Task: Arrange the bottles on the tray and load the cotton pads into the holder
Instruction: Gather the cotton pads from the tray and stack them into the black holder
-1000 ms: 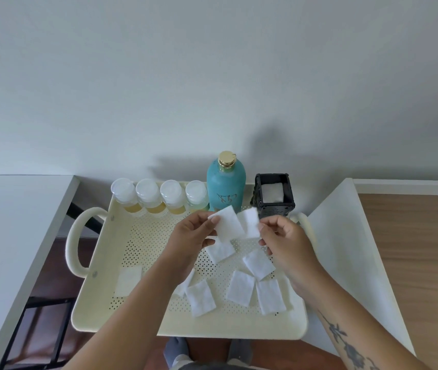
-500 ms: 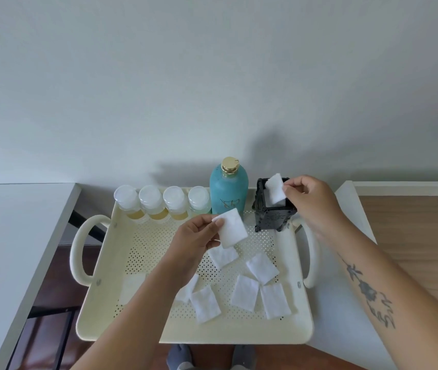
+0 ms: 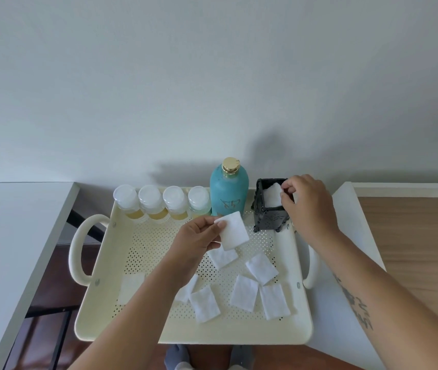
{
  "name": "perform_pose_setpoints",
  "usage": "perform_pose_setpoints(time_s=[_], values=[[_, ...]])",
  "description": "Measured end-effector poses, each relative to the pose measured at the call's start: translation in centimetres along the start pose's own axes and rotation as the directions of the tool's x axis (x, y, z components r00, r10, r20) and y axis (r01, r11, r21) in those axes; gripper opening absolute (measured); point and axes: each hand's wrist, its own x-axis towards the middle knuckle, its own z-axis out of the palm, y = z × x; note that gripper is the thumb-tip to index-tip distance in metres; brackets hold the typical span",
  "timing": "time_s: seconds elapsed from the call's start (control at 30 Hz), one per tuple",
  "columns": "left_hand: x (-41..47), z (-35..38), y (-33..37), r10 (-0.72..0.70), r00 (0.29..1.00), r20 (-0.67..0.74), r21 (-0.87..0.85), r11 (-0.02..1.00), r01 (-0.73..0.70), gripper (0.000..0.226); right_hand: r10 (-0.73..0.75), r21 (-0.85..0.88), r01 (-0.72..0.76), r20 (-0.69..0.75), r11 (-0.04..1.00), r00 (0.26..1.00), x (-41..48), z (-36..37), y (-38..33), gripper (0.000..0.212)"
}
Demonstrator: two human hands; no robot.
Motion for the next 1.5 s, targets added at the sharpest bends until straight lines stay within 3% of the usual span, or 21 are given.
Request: perform_pose_setpoints(time_s=[0.17,0.33,0.47,0.57,0.67,0.77,0.9,1.03,1.13,1.23,1.5], values=[[-0.1,0.0,0.0,0.007,1.000,0.009,0.032,0.999,-0.007,0.032,-0.211,-0.089,0.201,-0.116,0.976,0.971,-1.1,0.1,0.1,0.010],[-0.2,0.1,-0.2,0.014,1.000,0.015,0.050,0.999,-0.015,0.038,-0.194,-0.282,0.234,0.161,0.931,0.968,-1.4,1.4,1.1,0.051],[0.1,0.3,0.0,0.021,0.999,0.027,0.057,0.998,-0.022,0.035,-0.180,-0.325,0.249,0.230,0.912,0.957,-1.2,1.7,1.2,0.066],[0.2,0.6,0.3,0.030,0.999,0.027,0.051,0.998,-0.031,0.032,-0.222,-0.209,0.240,0.105,0.948,0.969,-1.8,1.1,0.8,0.055],[0.2,0.9,0.7,0.050,0.998,0.031,0.046,0.998,-0.051,0.034,-0.156,0.066,0.162,-0.087,0.985,0.984,-3.3,0.4,-0.5,0.036],[0.3,1.6,1.1,0.067,0.997,0.043,0.061,0.996,-0.070,0.037,-0.013,0.426,-0.028,0.093,0.904,0.996,-5.1,0.4,-2.4,0.025],[0.5,2.3,1.6,0.083,0.995,0.059,0.097,0.991,-0.088,0.036,0.172,0.548,-0.354,0.356,0.758,0.919,-6.0,0.9,-3.3,0.018],[1.0,2.1,1.1,0.115,0.993,-0.026,0.212,0.971,-0.107,0.023,0.232,0.559,-0.329,0.238,0.761,0.943,-4.5,0.1,-2.5,0.012],[1.5,1.1,-0.4,0.128,0.973,-0.190,0.407,0.913,-0.040,0.011,0.259,0.510,-0.271,0.095,0.817,0.961,-2.6,-0.8,-1.5,0.011],[1.8,-0.2,-2.3,0.147,0.949,-0.278,0.568,0.822,0.039,0.009,0.279,0.444,-0.276,0.061,0.852,0.958,-0.9,-0.8,-0.9,0.017],[2.5,-1.5,-5.3,0.229,0.952,-0.201,0.843,0.536,0.048,0.029,0.252,0.148,-0.257,0.053,0.955,0.966,0.3,0.6,-0.1,0.020]])
